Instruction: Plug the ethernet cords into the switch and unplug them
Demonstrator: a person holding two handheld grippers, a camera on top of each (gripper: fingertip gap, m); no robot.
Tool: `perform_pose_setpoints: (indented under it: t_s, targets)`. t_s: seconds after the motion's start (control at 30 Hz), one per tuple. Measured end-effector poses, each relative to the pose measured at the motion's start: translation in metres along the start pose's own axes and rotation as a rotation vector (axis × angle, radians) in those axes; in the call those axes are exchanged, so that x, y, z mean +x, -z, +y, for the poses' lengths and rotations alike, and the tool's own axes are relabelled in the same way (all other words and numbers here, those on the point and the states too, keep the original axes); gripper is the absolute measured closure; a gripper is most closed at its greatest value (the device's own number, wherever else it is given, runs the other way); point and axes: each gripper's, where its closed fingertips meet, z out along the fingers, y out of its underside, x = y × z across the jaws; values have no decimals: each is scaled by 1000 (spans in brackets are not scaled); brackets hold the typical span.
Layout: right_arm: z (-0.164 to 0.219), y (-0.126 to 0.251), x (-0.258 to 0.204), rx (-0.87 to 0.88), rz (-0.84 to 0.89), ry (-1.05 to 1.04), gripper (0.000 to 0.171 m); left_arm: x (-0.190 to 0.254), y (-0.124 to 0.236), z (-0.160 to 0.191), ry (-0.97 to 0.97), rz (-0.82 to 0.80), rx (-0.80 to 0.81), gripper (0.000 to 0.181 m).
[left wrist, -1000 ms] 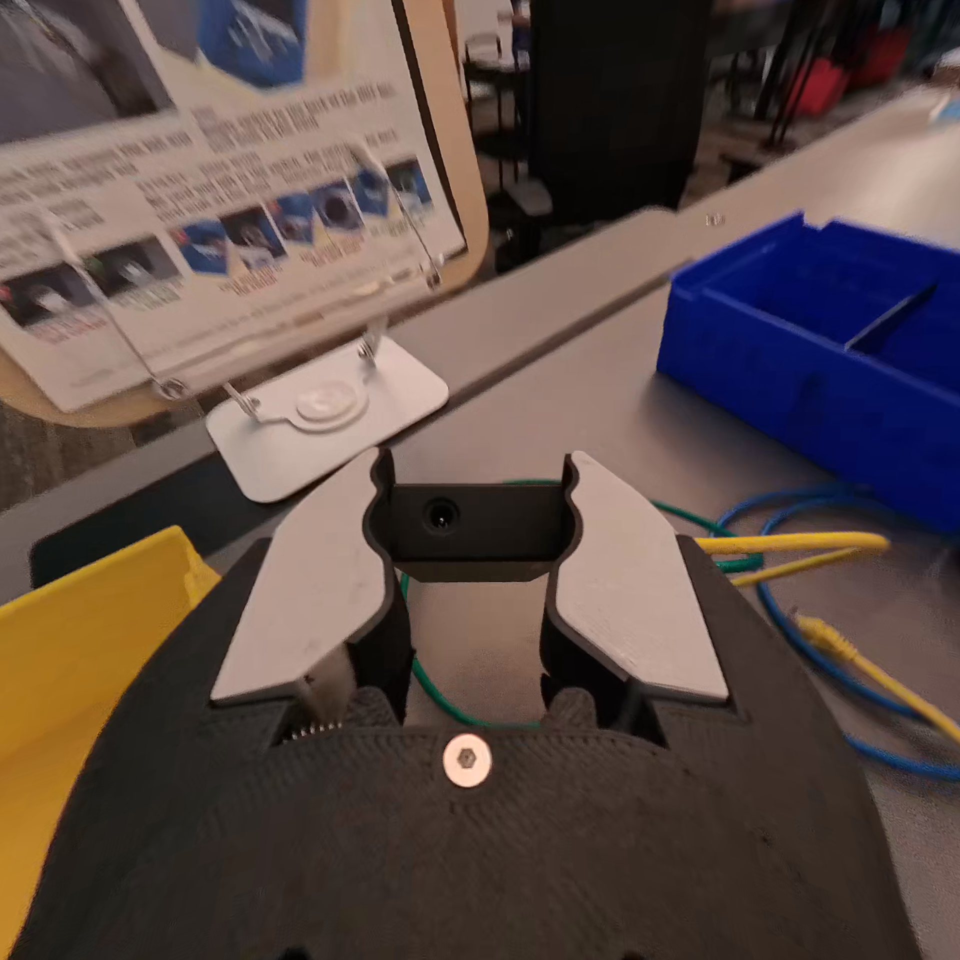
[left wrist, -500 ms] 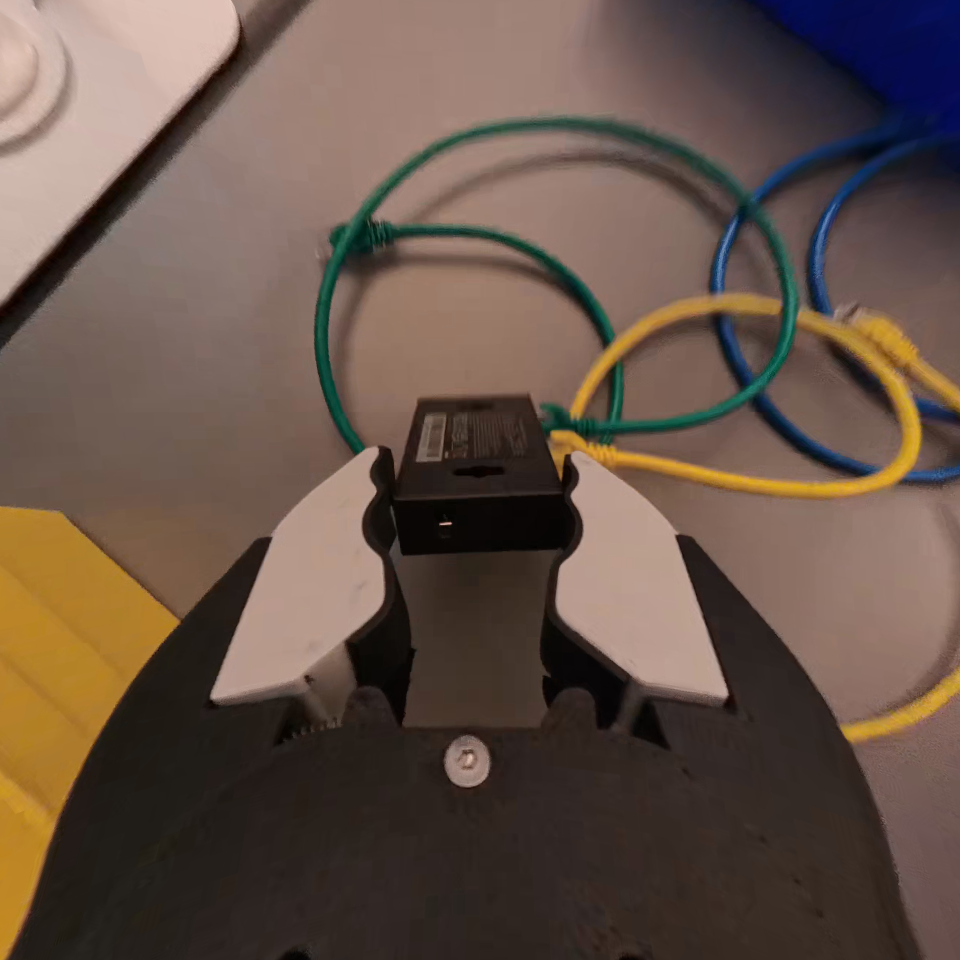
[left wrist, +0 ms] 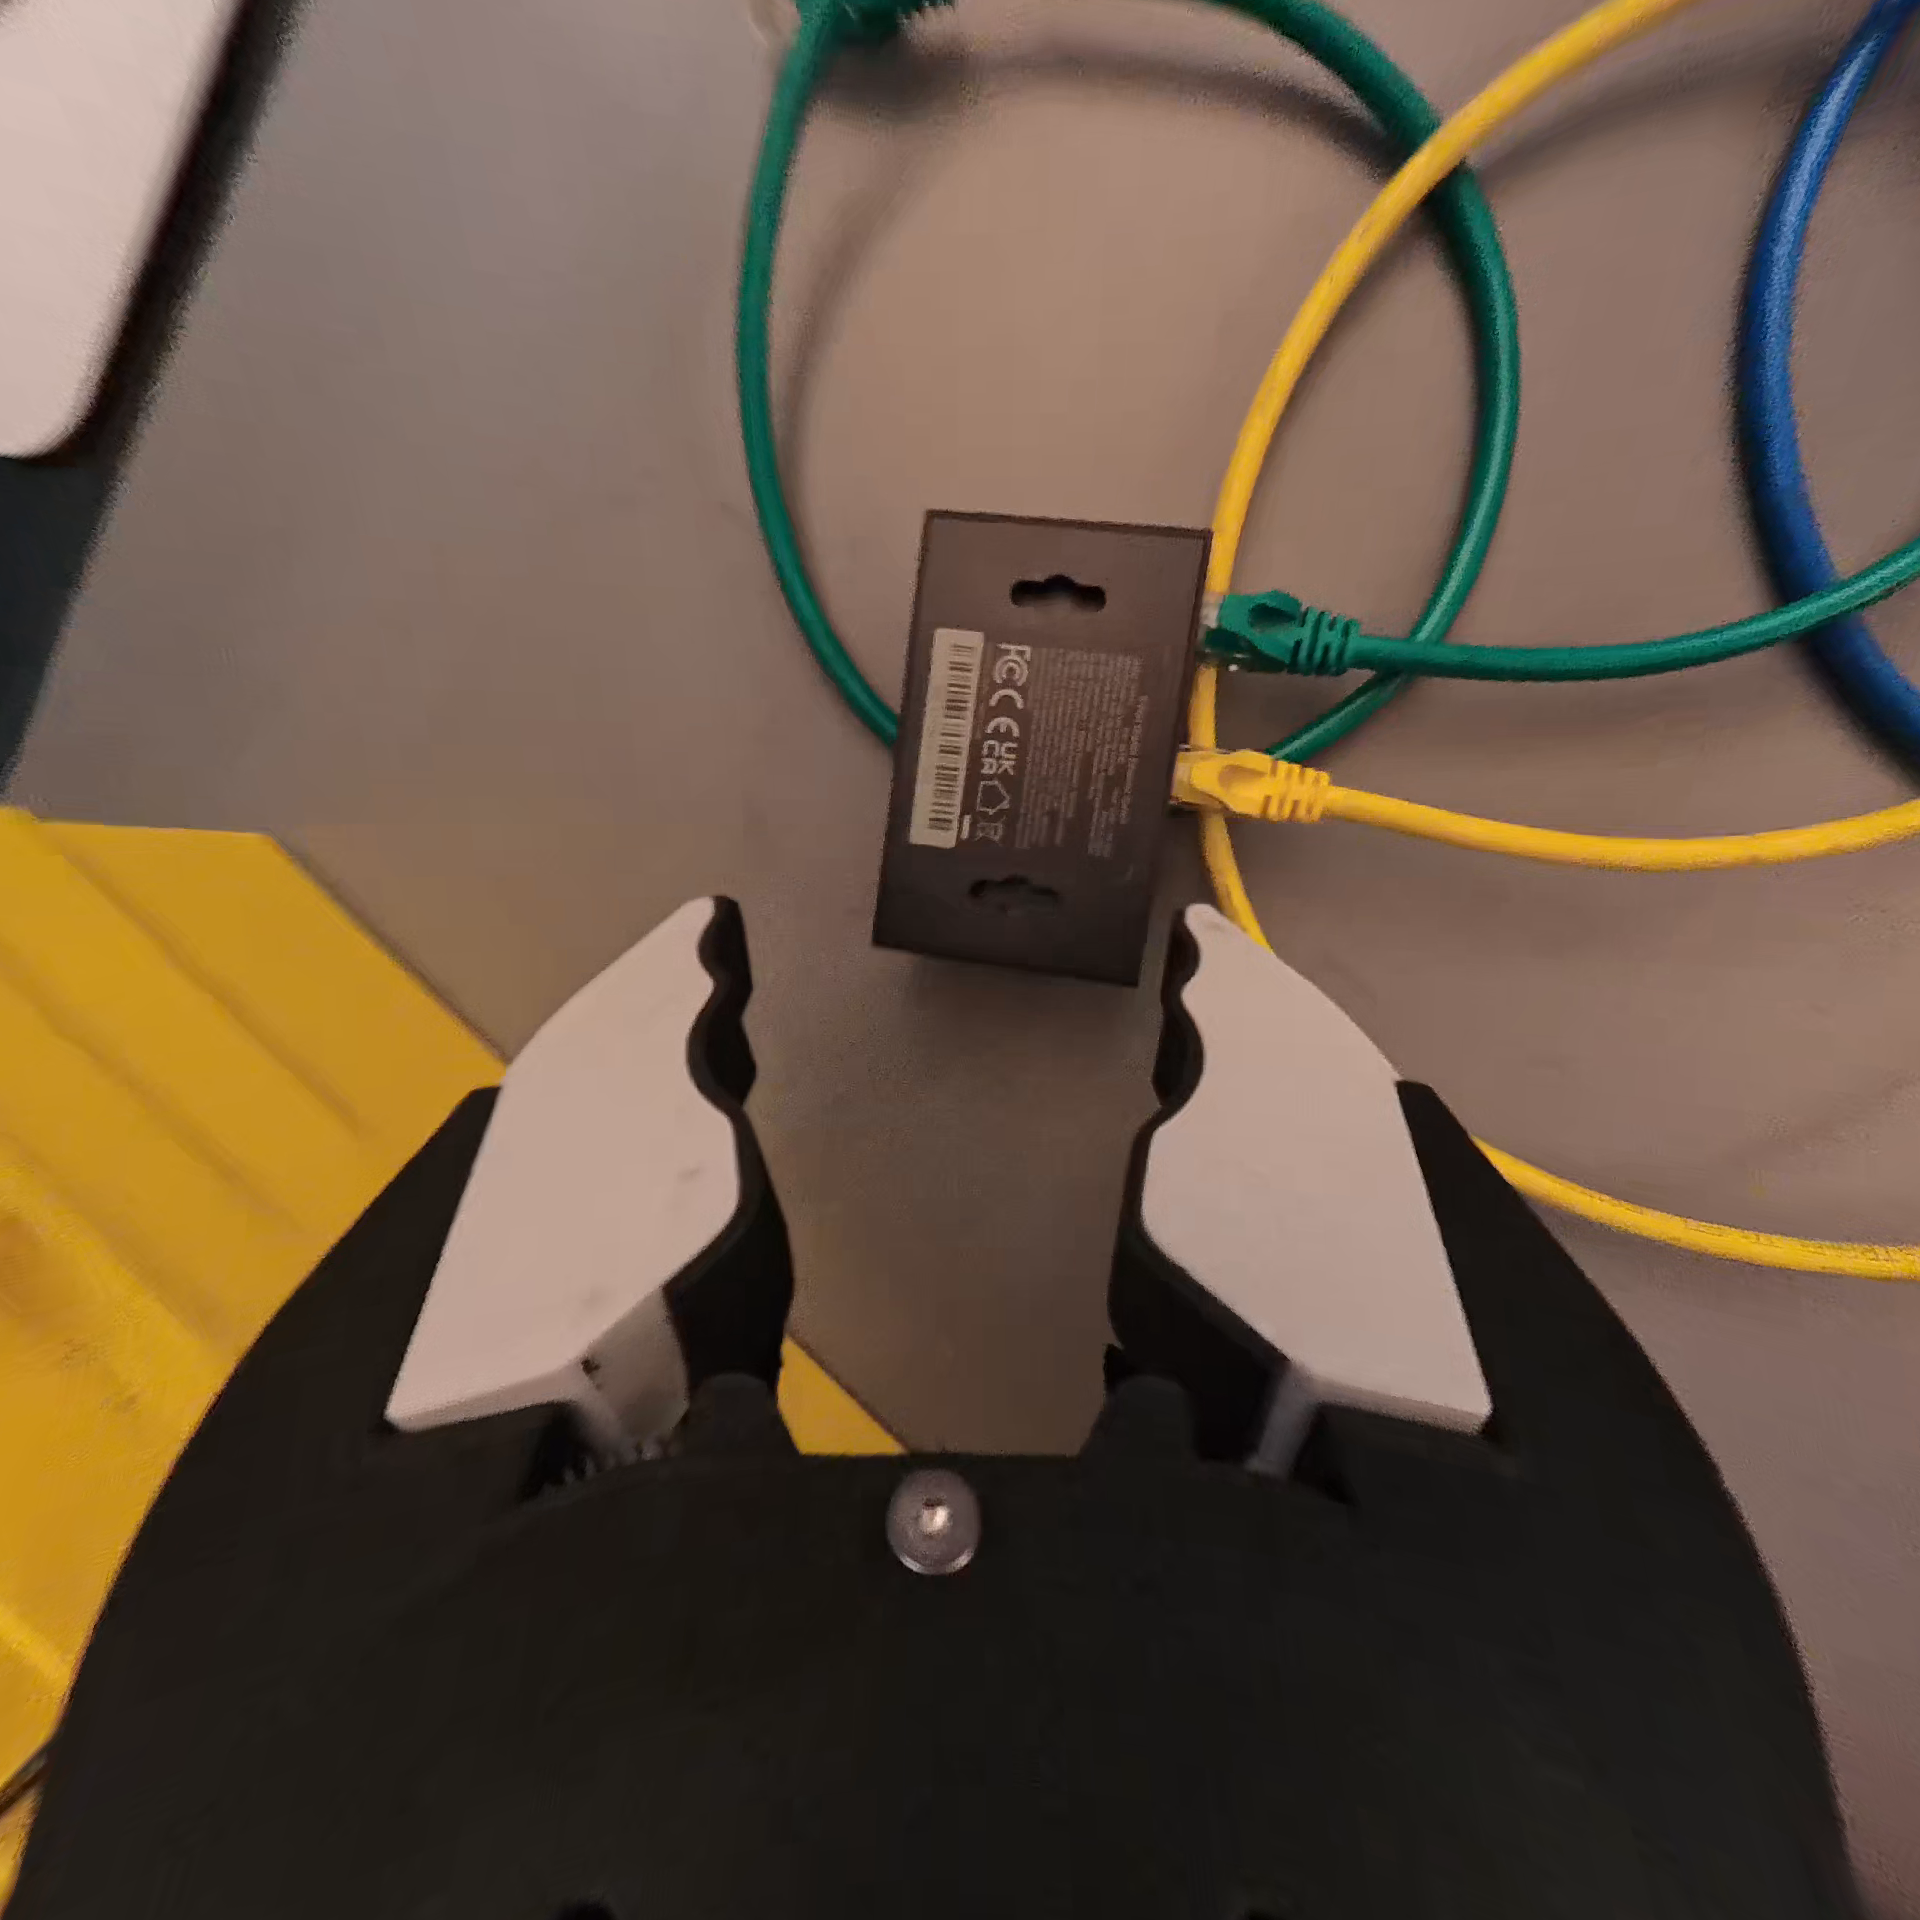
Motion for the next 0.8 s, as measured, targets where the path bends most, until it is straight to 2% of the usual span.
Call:
perform_pose_setpoints:
  t_s: [0.03, 0.13, 0.2, 0.3, 0.4, 0.47, 0.57, 0.73, 0.8]
  targets:
    - [-9, 2, -6, 78, -70, -57, 165, -1, 12, -5, 12, -9, 40, 106]
    - [-40, 12, -26, 332, -338, -267, 165, 6, 62, -32, 37, -17, 232, 107]
    - [-56, 19, -40, 453, -549, -418, 165, 28, 101, -53, 63, 56, 382, 111]
    - [-72, 18, -52, 560, -723, -565, 165, 92, 158, -75, 76, 366, 567, 119]
    - [-92, 18, -65, 636, -798, -576, 165, 157, 193, -70, -11, 684, 568, 125]
    - [-109, 20, -69, 701, -816, -583, 166, 180, 197, -64, -80, 731, 539, 127]
    - [-134, 23, -74, 762, -877, -605, 165, 206, 189, -55, -175, 777, 448, 120]
    - [-170, 34, -82, 860, -1049, -629, 165, 217, 170, -49, -237, 713, 338, 105]
    - [-181, 37, -85, 908, -1047, -570, 165, 223, 177, -55, -238, 771, 374, 106]
